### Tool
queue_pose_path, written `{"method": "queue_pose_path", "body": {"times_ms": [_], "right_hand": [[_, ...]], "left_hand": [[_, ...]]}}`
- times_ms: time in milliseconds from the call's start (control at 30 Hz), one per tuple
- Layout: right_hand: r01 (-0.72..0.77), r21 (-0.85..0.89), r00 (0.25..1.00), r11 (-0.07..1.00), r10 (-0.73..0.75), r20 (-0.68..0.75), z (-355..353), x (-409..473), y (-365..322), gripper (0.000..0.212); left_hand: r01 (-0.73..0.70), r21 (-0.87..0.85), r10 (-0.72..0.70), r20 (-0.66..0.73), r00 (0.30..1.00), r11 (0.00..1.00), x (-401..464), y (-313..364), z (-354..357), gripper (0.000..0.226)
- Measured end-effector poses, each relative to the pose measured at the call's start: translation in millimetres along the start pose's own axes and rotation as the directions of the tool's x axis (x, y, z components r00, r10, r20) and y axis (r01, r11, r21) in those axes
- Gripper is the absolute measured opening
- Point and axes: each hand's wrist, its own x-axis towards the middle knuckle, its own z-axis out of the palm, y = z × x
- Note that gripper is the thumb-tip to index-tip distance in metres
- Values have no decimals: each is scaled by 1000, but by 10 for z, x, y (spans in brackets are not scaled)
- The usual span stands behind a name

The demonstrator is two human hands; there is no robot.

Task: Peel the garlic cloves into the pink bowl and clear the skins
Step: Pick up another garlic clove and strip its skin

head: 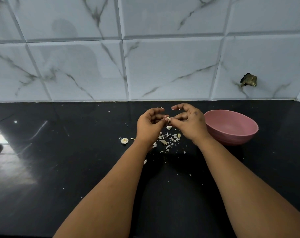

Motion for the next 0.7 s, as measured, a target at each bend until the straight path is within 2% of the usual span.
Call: {"method": "queue_pose_path", "body": {"times_ms": [133,233,400,467,600,700], "right_hand": [[-1,34,1000,999,1,-21,7,-2,7,36],[-52,191,998,980,57,-21,8,5,13,36],[-123,306,992,944,130,0,39,9,-10,16],[-109,245,994,963,110,8,51,6,-6,10],[-25,-35,1000,999,26,16,64,-13,17,4],[-8,-78,1000,997,9,16,54,-16,14,4]], "left_hand": [[22,-44,-22,-3,1000,999,-3,8,-1,31],[70,-167,-69,8,998,983,-5,30,0,33],[174,-355,-177,23,984,918,-7,53,14,23],[181,-410,-195,9,981,894,0,59,12,20],[174,-426,-193,-2,981,888,0,79,5,20],[172,-406,-184,10,983,898,-9,75,8,19]]}}
